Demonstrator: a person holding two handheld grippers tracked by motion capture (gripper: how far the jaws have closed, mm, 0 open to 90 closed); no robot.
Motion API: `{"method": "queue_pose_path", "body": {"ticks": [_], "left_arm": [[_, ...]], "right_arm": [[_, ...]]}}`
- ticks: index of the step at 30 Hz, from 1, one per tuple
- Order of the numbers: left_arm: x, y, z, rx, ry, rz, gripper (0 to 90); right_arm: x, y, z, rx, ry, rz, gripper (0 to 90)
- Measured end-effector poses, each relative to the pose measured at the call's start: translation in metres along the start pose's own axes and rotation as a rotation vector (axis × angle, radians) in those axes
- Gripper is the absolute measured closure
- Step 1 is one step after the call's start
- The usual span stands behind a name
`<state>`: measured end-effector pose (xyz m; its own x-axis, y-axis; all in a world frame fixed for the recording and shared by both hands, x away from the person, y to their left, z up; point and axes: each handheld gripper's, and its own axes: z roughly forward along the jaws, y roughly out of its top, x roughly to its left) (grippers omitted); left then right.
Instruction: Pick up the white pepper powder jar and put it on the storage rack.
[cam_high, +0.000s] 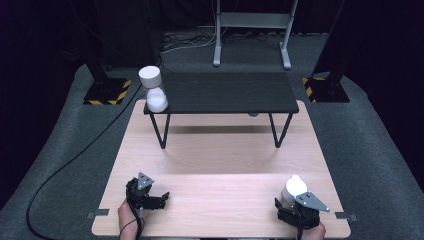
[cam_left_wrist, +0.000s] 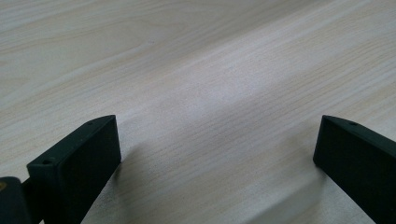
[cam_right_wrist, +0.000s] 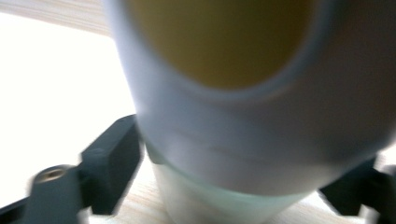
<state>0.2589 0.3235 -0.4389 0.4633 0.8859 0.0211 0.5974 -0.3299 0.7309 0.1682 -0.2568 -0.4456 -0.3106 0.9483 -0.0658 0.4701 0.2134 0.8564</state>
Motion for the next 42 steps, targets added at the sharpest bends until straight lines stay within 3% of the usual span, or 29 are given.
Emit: {"method": "queue_pose_path", "body": {"ticks": [8, 19, 26, 38, 42], "left_arm": [[0.001, 0.000, 0.000, 0.001, -0.002, -0.003, 0.7], [0.004, 0.001, 0.001, 0.006, -0.011, -0.022, 1.0], [0.004, 0.001, 0.001, 0.007, -0.012, -0.023, 1.0], [0.005, 0.001, 0.001, 0.008, -0.016, -0.023, 0.7], [0.005, 0.001, 0.001, 0.008, -0.018, -0.023, 0.5]], "right_arm": [[-0.001, -0.012, 0.000, -0.044, 0.004, 0.035, 30.3], [-0.004, -0.010, -0.007, -0.070, 0.010, 0.083, 30.4], [-0.012, 0.004, -0.016, -0.103, 0.033, 0.115, 30.4], [-0.019, 0.042, -0.012, -0.113, 0.074, 0.083, 30.4], [-0.031, 0.049, -0.009, -0.133, 0.128, 0.106, 30.4]]}}
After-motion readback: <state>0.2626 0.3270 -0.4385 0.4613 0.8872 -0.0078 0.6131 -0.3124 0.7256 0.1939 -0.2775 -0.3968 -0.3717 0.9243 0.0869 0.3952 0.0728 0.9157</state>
